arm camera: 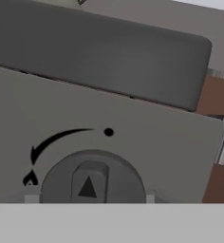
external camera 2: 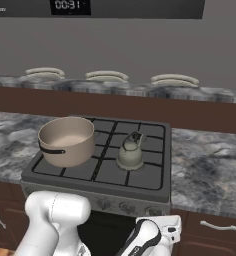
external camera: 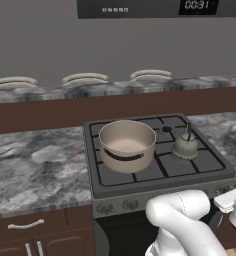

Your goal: Pick the kettle from the counter and place it on a stove burner. Then turn the burner on.

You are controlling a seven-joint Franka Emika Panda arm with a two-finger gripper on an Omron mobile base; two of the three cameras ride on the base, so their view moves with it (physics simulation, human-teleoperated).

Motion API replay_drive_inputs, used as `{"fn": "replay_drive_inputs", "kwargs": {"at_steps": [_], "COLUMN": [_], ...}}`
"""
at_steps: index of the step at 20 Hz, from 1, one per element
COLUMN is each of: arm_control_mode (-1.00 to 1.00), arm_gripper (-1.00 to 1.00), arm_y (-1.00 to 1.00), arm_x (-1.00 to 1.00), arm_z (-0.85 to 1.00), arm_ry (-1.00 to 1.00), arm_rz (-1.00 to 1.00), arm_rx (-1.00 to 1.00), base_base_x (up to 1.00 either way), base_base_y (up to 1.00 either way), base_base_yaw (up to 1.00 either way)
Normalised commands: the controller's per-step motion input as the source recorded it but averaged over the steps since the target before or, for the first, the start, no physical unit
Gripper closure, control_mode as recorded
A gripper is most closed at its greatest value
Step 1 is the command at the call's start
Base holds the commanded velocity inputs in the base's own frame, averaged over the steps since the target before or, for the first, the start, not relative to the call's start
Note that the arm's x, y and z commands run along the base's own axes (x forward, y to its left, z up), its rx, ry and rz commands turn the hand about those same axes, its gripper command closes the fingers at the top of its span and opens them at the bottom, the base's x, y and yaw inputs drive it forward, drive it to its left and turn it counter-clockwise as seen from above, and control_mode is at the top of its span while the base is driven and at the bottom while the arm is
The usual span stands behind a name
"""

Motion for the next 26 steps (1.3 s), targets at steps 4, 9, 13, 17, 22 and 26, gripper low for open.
{"fn": "replay_drive_inputs", "kwargs": {"at_steps": [4, 9, 13, 17, 22, 26], "arm_control_mode": [-1.00, -1.00, -1.00, -1.00, -1.00, -1.00], "arm_gripper": [1.00, 1.00, 1.00, 1.00, 1.00, 1.00], "arm_y": [-0.25, -0.24, -0.08, 0.00, -0.01, -0.05], "arm_x": [-0.01, -0.07, -0.01, 0.00, 0.00, 0.00], "arm_z": [0.31, 0.32, 0.07, 0.00, 0.01, 0.20], "arm_ry": [-0.31, -0.38, -0.20, 0.00, -0.06, -0.36], "arm_rz": [0.53, 0.57, 0.50, 0.06, 0.26, 0.64], "arm_rx": [-0.32, -0.34, -0.22, 0.00, 0.00, -0.06], "base_base_x": [0.00, 0.00, 0.00, 0.00, 0.00, 0.00], "base_base_y": [0.00, 0.00, 0.00, 0.00, 0.00, 0.00], "base_base_yaw": [0.00, 0.00, 0.00, 0.00, 0.00, 0.00]}}
